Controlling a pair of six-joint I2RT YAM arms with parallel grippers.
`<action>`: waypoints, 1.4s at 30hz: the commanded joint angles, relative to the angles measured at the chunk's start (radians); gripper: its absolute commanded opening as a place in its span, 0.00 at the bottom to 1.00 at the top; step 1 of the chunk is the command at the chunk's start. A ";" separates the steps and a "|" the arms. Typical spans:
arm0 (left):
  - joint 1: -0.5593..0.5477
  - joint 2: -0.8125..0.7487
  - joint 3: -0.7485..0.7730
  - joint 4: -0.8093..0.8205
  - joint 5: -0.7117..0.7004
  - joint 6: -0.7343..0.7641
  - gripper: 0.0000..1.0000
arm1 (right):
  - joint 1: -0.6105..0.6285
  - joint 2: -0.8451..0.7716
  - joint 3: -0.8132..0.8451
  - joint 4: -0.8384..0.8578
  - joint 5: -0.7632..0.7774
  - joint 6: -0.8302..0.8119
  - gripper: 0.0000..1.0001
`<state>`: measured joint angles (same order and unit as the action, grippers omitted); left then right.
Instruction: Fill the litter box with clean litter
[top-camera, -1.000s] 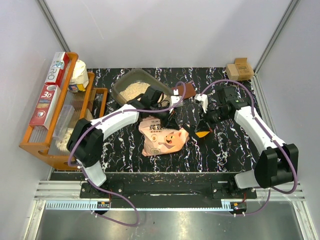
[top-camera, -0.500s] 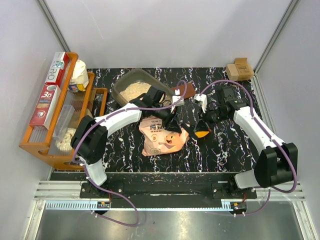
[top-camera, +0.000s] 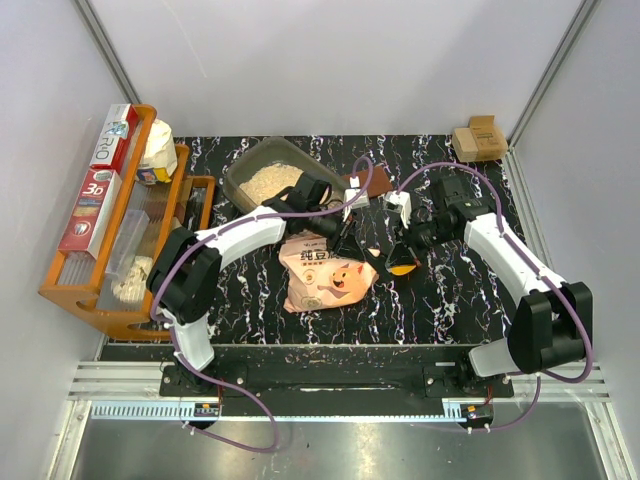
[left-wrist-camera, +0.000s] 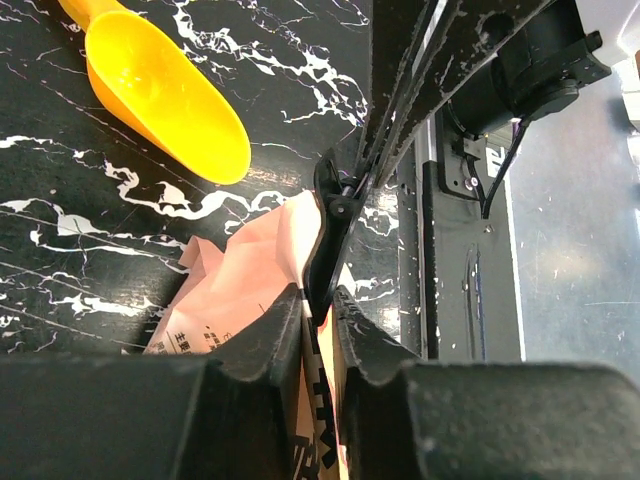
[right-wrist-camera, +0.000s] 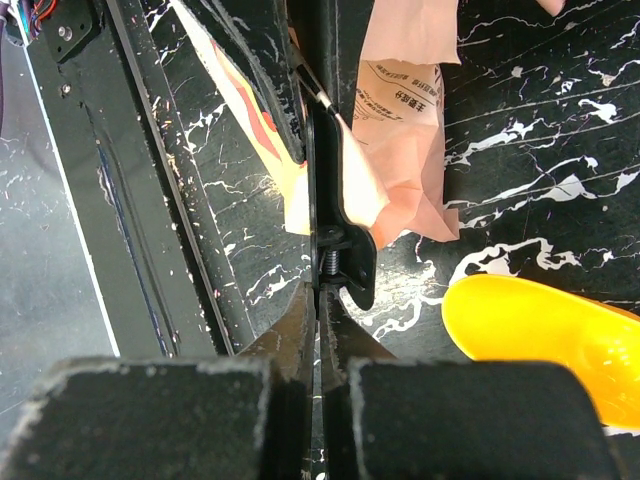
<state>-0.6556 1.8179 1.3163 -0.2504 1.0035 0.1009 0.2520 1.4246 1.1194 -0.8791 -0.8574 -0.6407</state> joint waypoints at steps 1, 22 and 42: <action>-0.009 0.007 0.040 0.065 0.084 -0.018 0.12 | 0.009 0.004 -0.004 0.045 0.004 0.009 0.00; -0.010 -0.009 0.050 0.005 0.063 0.065 0.00 | -0.025 0.102 0.052 0.019 -0.064 -0.002 0.61; -0.010 -0.005 0.054 0.010 0.018 0.040 0.19 | -0.025 0.137 0.094 -0.066 -0.154 -0.068 0.00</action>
<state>-0.6529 1.8244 1.3266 -0.2790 1.0187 0.1333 0.2279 1.5677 1.1740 -0.9020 -0.9783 -0.7109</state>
